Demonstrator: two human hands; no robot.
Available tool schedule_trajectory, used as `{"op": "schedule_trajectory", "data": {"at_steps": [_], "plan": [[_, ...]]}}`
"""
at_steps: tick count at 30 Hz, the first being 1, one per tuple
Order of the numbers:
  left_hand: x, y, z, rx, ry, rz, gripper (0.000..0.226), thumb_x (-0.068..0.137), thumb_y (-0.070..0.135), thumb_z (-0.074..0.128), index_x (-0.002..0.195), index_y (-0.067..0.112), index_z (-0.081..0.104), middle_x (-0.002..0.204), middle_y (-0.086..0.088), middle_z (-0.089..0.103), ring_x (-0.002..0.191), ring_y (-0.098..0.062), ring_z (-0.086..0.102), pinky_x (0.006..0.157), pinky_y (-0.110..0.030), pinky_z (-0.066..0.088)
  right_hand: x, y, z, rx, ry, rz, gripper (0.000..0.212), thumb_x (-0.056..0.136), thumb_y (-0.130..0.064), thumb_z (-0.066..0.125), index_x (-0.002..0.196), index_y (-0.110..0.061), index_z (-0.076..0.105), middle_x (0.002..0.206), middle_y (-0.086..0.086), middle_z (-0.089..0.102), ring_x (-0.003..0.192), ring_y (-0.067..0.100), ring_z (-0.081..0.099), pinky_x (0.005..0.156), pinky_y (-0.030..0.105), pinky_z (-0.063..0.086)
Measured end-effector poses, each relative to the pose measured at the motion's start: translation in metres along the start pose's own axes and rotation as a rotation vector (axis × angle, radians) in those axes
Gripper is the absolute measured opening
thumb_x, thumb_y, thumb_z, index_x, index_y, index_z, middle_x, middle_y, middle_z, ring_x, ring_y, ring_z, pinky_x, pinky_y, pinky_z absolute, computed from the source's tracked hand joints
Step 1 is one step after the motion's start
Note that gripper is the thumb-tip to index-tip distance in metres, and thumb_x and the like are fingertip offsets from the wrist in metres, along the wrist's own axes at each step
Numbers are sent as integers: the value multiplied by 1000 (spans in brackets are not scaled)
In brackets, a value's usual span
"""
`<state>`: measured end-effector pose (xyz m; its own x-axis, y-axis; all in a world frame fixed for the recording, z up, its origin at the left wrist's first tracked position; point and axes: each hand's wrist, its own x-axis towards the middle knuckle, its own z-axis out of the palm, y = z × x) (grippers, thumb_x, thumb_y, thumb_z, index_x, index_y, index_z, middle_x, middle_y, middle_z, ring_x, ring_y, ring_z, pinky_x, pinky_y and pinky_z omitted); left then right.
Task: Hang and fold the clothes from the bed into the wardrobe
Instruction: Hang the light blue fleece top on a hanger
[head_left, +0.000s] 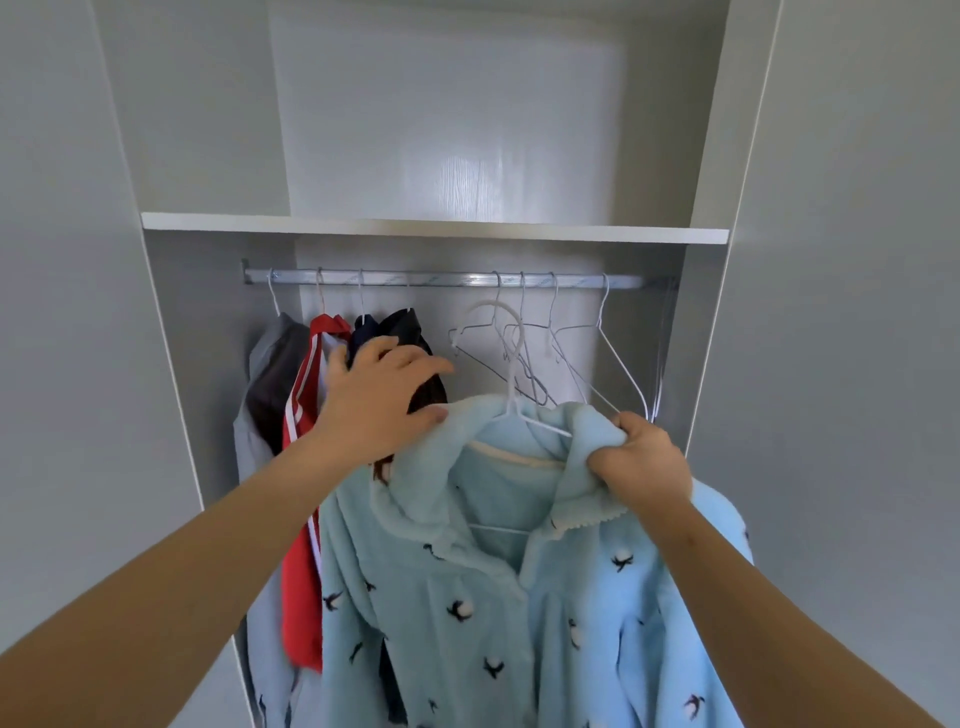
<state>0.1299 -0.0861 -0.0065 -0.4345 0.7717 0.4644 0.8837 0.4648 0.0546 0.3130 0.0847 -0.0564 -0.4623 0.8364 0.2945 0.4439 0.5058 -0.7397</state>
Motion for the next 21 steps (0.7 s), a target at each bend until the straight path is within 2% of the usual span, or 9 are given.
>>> {"op": "schedule_trajectory", "data": {"at_steps": [1,2,4,6,11,14,16,18,21], "plan": [[3,1,6,-45,-46,8,50,87,44,54,134,37,40,136,13,44,133,-16,33,110,-50,21,1,1,-3,26,4,-1,14,54,-22,50,68,-22,48,62,-1,51,69,28,53,60,27,40],[5,4,13,-183,-151,1,54,87,44,55,137,34,36,136,9,46,129,-17,39,108,-46,27,1,3,-7,48,16,-1,12,58,-18,53,69,-22,50,62,-1,51,70,28,54,62,29,42],[7,11,27,-479,-314,-43,42,89,44,55,127,27,46,114,5,58,109,-16,54,87,-23,43,1,9,-13,97,43,14,14,60,-15,55,70,-24,52,62,-1,52,71,28,54,62,29,42],[9,18,38,-580,-234,-36,27,89,40,56,109,21,55,96,5,59,93,-16,58,68,-13,40,-2,15,-16,132,75,7,15,59,-17,54,70,-26,52,62,-3,52,70,27,53,61,28,40],[16,42,42,-810,40,-104,19,86,33,62,92,15,58,86,0,60,79,-15,55,74,-31,44,2,27,-34,220,51,-57,20,75,-13,57,82,-31,54,78,-7,55,81,23,51,67,30,41],[19,54,42,-907,107,-180,16,87,32,61,87,16,59,81,0,59,76,-14,54,75,-32,45,5,30,-45,379,132,-77,2,82,-31,57,83,-32,59,106,-4,50,97,15,47,85,26,35],[22,62,42,-943,146,-249,17,88,33,60,81,17,59,76,2,56,71,-12,51,69,-28,44,7,34,-49,214,33,-46,25,84,-53,49,81,-31,60,103,-7,53,96,14,49,89,29,35],[24,69,43,-979,140,-283,18,87,32,61,74,20,57,71,5,55,65,-8,50,60,-21,42,6,36,-50,74,-116,2,51,81,-68,41,80,-21,63,86,-5,62,87,17,56,81,33,43],[24,77,51,-988,66,-276,19,87,30,62,78,13,60,71,3,55,66,-11,49,59,-19,40,8,45,-53,107,-71,40,61,79,-65,49,75,-6,65,73,3,64,74,21,58,67,31,44]]}}
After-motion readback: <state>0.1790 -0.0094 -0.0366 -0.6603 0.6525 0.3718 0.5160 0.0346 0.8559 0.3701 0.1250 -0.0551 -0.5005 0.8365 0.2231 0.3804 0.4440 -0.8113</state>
